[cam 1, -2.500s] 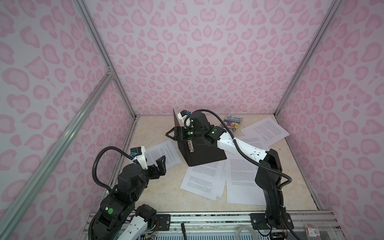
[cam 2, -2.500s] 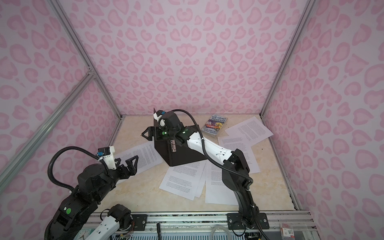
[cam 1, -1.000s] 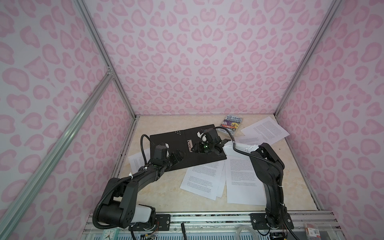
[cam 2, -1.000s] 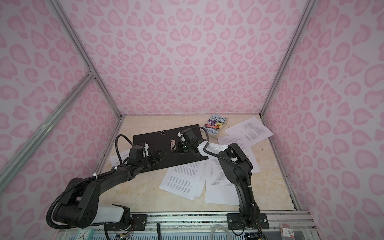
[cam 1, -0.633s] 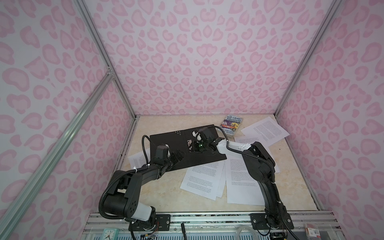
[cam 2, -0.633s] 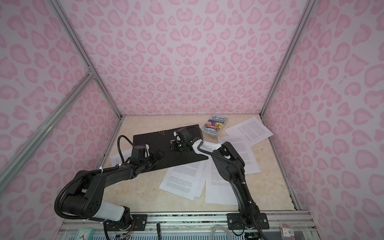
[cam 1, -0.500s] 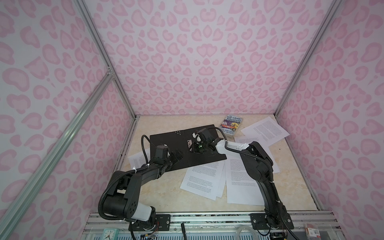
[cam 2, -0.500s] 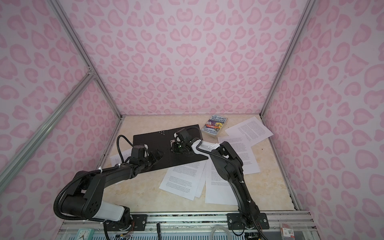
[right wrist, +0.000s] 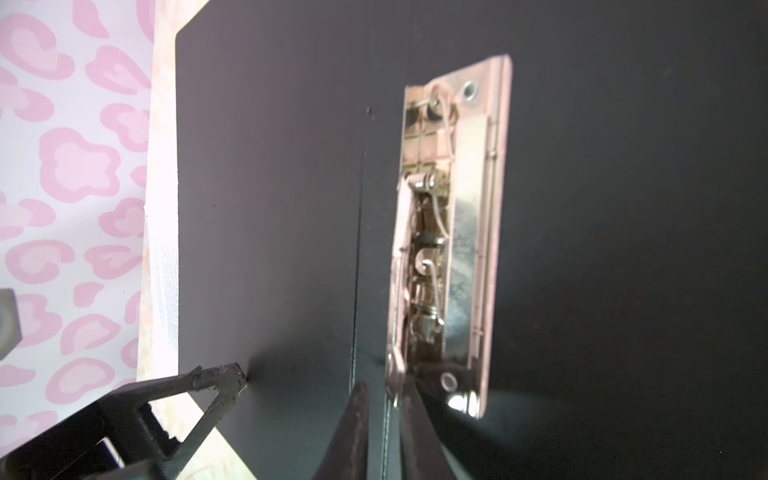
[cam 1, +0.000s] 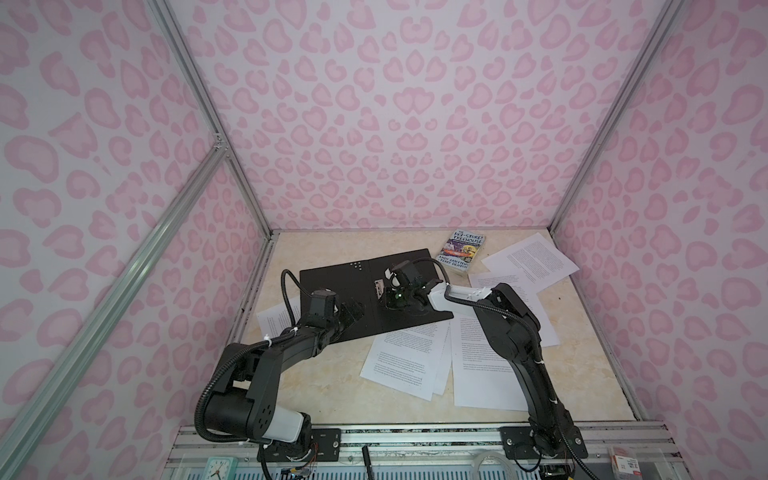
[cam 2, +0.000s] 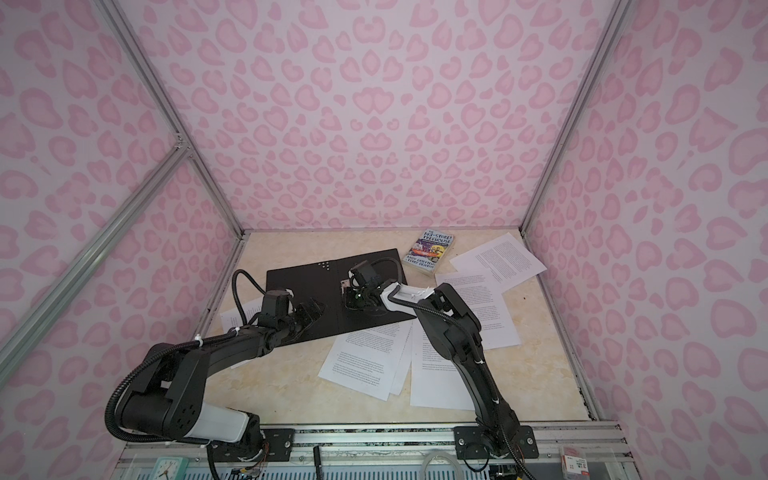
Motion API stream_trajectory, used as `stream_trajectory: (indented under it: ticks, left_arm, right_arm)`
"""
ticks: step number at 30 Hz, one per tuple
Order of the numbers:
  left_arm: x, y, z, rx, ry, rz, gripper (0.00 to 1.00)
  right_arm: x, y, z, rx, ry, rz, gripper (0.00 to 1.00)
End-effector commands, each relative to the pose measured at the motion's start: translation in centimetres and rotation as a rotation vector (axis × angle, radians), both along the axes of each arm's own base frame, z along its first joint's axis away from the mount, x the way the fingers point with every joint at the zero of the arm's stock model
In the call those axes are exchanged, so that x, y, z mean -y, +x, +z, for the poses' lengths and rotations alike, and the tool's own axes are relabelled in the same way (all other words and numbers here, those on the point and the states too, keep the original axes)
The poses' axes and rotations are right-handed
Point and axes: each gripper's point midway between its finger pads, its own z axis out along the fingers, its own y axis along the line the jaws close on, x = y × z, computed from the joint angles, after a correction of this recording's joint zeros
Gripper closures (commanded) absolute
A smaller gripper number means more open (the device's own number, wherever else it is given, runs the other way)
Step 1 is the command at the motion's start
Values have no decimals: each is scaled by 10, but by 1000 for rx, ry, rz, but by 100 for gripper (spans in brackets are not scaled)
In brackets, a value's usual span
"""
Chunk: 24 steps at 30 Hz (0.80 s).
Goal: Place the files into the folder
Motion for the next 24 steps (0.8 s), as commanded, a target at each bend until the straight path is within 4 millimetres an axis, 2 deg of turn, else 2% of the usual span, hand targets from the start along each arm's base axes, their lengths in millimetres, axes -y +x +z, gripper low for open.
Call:
stream_trajectory:
  ticks: [1,6,12,13,24]
  left_arm:
    - [-9,-18,-21,-111,37,23,3]
    - [-10,-18,-19,-105,39,24,3]
    - [-11,-18,-18,-102,44,27,3]
    - [-11,-18,-18,-100,44,27,3]
    - [-11,-18,-17,-100,44,29,3]
  right_arm:
    - [0,6,-2,6,5,-16,83]
    - [1,9,1,2,29,-20,81]
    - [4,14,4,1,41,-29,83]
    - [5,13,-9,-17,29,-29,84]
    - [4,12,-16,-31,18,-21,89]
